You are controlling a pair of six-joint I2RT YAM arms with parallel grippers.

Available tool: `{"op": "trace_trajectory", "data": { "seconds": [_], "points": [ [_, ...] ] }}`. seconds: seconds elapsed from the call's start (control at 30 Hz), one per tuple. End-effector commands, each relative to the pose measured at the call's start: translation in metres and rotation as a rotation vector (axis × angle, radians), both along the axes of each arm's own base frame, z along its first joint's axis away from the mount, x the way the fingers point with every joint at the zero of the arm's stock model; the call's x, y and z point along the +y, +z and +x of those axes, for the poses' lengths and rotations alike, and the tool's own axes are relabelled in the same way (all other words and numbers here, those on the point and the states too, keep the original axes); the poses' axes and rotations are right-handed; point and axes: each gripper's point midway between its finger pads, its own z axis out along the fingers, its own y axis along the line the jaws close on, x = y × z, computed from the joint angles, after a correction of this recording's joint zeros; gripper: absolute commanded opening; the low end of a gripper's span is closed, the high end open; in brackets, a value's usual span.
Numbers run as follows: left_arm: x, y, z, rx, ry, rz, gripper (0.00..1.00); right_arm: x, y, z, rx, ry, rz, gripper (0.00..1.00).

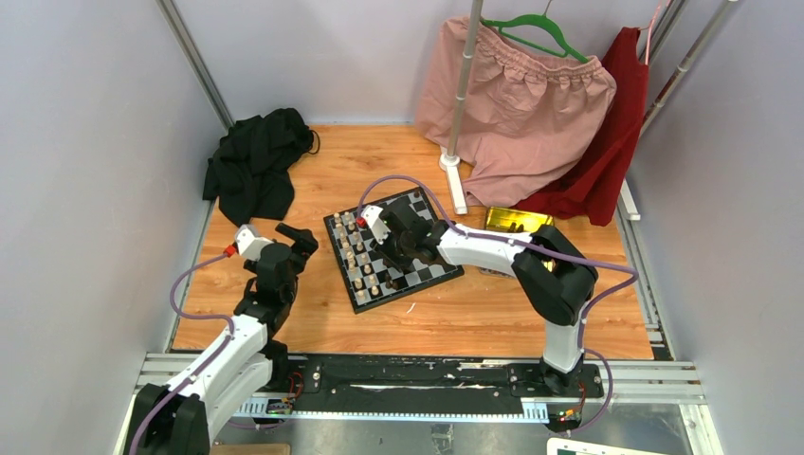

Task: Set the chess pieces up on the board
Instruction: Pick up the chess piece from the chessboard.

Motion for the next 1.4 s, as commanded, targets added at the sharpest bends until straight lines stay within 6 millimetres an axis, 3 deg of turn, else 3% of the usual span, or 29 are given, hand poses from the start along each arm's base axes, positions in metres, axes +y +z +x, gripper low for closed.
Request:
{"op": "trace_trajectory", "data": {
  "seconds": [0.0, 0.27, 0.6, 0.93, 1.1, 1.37],
  "points": [
    [0.006, 0.001, 0.001, -0.017, 0.028, 0.016, 1.00, 0.013, 0.010, 0.004, -0.022, 0.026, 0.035, 0.27],
    [0.006, -0.001, 0.000, -0.014, 0.025, 0.015, 1.00, 0.009, 0.013, 0.004, -0.032, 0.023, 0.026, 0.07],
    [0.005, 0.002, 0.000, -0.023, 0.018, 0.016, 1.00, -0.007, 0.019, 0.006, -0.058, -0.010, 0.002, 0.00],
    [0.007, 0.003, -0.002, -0.019, 0.019, 0.028, 1.00, -0.016, 0.034, 0.007, -0.093, -0.038, 0.011, 0.00],
    [0.007, 0.005, -0.003, -0.021, 0.017, 0.028, 1.00, -0.027, 0.047, 0.030, -0.123, -0.101, 0.024, 0.00],
    [0.006, 0.004, -0.004, -0.020, 0.007, 0.032, 1.00, -0.036, 0.060, 0.094, -0.139, -0.228, 0.059, 0.00]
  ]
}}
